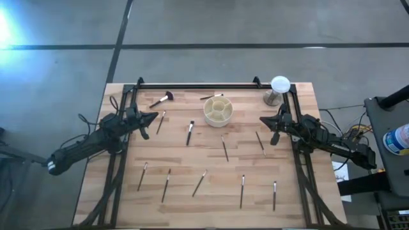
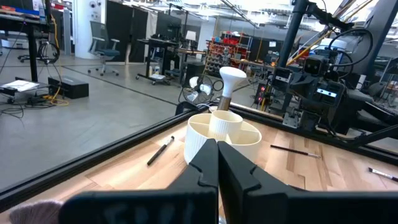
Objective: Put items in baskets/containers
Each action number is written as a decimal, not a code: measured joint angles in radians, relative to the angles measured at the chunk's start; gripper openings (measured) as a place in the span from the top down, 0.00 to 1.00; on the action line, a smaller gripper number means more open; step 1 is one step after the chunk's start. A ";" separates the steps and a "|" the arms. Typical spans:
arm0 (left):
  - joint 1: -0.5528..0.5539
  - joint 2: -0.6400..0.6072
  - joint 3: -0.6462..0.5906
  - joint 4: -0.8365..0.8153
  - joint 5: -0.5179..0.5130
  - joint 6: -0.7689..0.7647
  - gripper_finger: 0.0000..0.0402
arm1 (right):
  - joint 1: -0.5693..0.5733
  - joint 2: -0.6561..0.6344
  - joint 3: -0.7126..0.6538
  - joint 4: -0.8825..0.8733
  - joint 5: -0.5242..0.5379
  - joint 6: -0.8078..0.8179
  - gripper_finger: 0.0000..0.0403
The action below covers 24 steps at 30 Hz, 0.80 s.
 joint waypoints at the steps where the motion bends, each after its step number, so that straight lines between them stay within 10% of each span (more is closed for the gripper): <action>1: 0.000 0.000 0.000 0.000 0.000 0.000 1.00 | 0.000 0.000 0.000 0.000 0.000 0.000 0.98; 24: 0.000 0.000 0.000 0.000 0.000 0.000 1.00 | 0.000 0.000 0.000 0.170 0.001 -0.052 0.98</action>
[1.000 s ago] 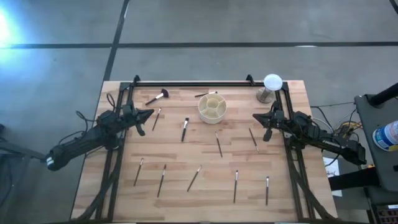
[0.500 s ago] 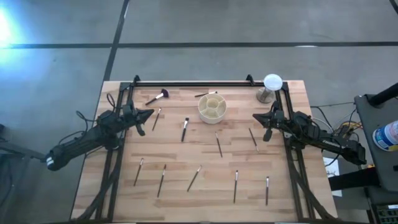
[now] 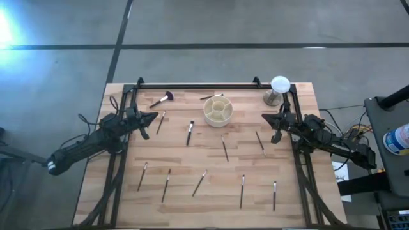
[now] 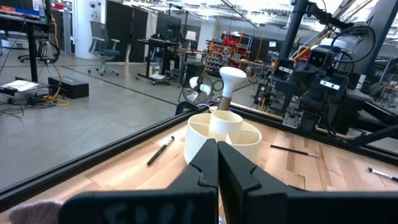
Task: Put items in baskets/containers
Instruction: Put the top black silver liner brush into the pen organizer
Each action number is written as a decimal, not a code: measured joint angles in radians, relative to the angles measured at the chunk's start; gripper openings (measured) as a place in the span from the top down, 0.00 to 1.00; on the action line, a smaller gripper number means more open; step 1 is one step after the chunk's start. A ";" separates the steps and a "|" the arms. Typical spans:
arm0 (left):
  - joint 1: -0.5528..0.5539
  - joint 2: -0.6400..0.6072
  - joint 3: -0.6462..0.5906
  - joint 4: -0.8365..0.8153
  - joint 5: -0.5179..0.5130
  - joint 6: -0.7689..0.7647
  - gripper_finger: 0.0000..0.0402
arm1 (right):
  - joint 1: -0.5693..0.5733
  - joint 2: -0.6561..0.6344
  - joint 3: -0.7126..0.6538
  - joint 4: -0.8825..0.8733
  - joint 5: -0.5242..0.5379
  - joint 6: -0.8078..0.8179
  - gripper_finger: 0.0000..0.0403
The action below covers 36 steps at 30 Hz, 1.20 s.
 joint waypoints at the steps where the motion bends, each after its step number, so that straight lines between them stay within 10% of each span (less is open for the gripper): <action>1: 0.000 0.000 0.000 0.000 0.000 0.000 1.00 | 0.000 0.001 0.000 0.019 0.000 0.015 0.98; 18: 0.000 0.000 0.000 0.010 0.000 -0.002 1.00 | 0.001 0.240 0.001 0.162 0.067 0.321 0.98; 36: 0.000 0.017 0.000 0.013 0.004 0.006 1.00 | 0.019 0.815 0.452 -0.768 0.182 0.688 0.93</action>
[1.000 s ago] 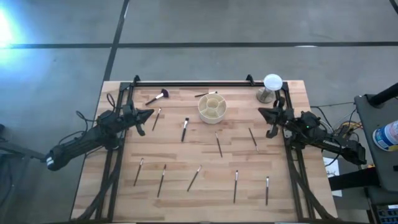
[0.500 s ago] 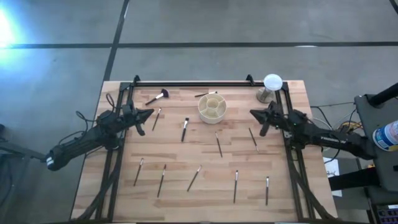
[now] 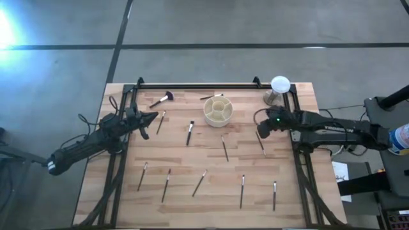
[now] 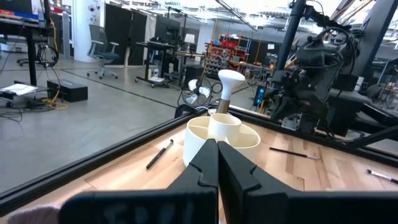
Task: Put items in baskets/containers
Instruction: Put the top black silver liner brush into the pen organizer
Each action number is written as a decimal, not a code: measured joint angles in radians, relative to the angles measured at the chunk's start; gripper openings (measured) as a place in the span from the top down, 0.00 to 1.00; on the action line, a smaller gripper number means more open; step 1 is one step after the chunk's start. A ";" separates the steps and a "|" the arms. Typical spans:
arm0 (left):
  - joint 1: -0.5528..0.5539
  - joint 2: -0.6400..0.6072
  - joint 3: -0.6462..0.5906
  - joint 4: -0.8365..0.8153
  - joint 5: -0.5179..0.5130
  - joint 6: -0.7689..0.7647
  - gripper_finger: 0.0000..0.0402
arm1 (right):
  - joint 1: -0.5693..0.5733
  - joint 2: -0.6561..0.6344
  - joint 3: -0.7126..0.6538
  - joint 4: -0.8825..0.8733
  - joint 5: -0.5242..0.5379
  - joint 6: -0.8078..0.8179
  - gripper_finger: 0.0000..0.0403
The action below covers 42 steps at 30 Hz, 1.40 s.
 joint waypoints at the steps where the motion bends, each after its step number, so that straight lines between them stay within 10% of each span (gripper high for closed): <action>1: 0.000 0.000 0.000 0.000 0.000 -0.001 1.00 | 0.004 0.031 0.014 -0.013 -0.009 0.012 0.92; 15: 0.000 0.061 0.000 -0.010 0.026 -0.129 1.00 | 0.010 0.379 0.076 -0.026 -0.134 0.140 0.74; 42: 0.000 0.102 0.000 -0.001 0.030 -0.174 1.00 | 0.022 0.506 0.074 0.091 -0.130 0.166 0.89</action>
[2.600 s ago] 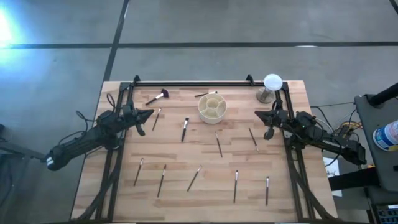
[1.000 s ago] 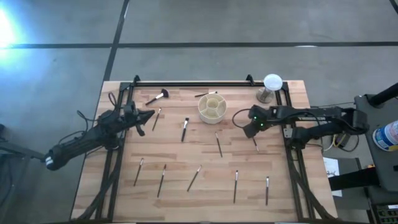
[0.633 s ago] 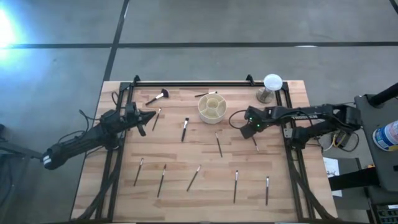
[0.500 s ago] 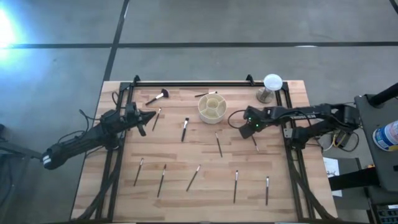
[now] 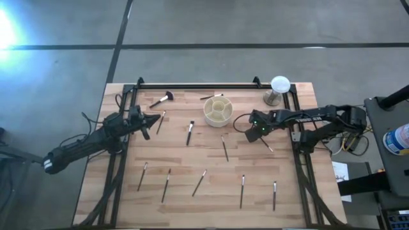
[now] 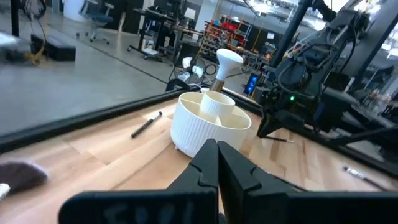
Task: Put items in baskets/containers
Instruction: Put the top black silver liner brush into the pen organizer
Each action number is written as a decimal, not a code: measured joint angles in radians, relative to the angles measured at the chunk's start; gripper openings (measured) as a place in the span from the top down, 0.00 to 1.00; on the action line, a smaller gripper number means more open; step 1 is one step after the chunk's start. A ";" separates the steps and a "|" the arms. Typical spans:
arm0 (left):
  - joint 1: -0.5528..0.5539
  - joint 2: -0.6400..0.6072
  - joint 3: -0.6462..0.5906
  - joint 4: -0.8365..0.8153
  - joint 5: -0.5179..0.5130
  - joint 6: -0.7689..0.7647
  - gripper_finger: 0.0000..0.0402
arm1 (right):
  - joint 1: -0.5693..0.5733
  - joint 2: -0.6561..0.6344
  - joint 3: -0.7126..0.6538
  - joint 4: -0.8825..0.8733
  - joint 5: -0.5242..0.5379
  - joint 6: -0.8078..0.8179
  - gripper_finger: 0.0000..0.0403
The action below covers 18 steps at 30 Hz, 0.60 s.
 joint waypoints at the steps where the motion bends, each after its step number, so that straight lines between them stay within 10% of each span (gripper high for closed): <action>1: 0.000 0.002 0.000 0.000 0.002 -0.009 1.00 | 0.004 -0.006 -0.001 0.000 0.002 -0.001 0.90; 18: -0.001 0.043 0.000 0.011 0.111 -0.064 1.00 | 0.010 -0.076 0.063 0.004 -0.047 -0.121 0.98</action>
